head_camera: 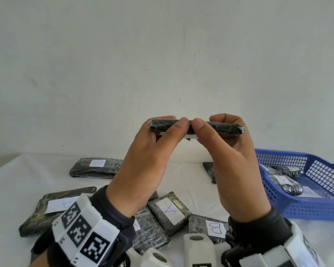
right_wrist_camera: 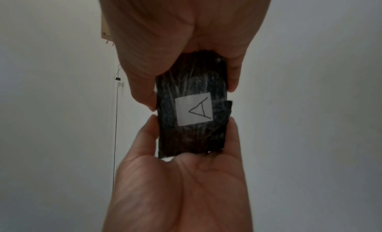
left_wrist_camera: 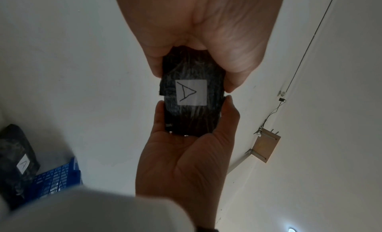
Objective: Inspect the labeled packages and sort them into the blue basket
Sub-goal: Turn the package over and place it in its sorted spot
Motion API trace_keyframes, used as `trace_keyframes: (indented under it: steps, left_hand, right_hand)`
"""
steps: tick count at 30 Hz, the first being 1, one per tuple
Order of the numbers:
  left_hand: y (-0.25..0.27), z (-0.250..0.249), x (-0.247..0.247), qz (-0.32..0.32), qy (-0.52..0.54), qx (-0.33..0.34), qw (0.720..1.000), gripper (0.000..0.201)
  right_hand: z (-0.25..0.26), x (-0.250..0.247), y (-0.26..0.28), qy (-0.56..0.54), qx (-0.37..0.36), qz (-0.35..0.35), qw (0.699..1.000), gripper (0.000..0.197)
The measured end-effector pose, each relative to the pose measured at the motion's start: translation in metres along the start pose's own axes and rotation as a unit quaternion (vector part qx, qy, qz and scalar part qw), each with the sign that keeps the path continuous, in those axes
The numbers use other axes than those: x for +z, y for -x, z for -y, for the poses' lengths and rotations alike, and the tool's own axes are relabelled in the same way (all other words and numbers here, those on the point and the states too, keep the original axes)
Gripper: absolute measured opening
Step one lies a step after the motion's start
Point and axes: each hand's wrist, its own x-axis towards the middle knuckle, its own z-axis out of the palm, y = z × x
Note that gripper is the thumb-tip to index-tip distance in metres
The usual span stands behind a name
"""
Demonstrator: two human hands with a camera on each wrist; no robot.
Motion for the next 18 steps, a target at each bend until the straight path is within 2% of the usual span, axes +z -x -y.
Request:
trace_keyframes:
  steps: [2,4,7,9,11,12,15,18]
  left_hand:
    - [0.000,0.000,0.000,-0.012,0.050,-0.016,0.999,0.045]
    - [-0.001,-0.002,-0.002,-0.017,0.083,-0.035,0.996,0.039]
    - [-0.006,-0.005,-0.004,-0.020,0.133,-0.057,0.989,0.037]
    - [-0.008,-0.006,-0.006,-0.022,0.160,-0.073,0.984,0.037]
    - [-0.008,-0.005,-0.007,-0.032,0.113,-0.087,0.989,0.045]
    - [-0.008,-0.004,-0.007,-0.042,0.060,-0.089,0.993,0.049]
    - [-0.007,-0.003,-0.010,-0.071,-0.086,-0.059,0.992,0.072]
    - [-0.006,-0.003,-0.016,-0.039,-0.102,-0.031,0.994,0.104]
  right_hand:
    - [0.000,0.001,0.000,0.020,0.009,-0.009,1.000,0.059]
    - [0.000,-0.002,-0.001,-0.004,0.023,-0.004,1.000,0.050]
    - [0.001,-0.009,-0.007,-0.091,0.049,0.068,0.992,0.029]
    - [0.002,-0.014,-0.010,-0.081,0.049,0.116,0.989,0.022]
    - [0.003,-0.016,-0.008,0.020,-0.003,0.132,0.991,0.018]
    - [0.004,-0.016,-0.008,0.081,-0.038,0.115,0.989,0.015]
    - [0.002,-0.018,-0.007,0.225,-0.127,0.064,0.964,0.025]
    - [0.001,-0.017,-0.006,0.278,-0.144,0.068,0.947,0.027]
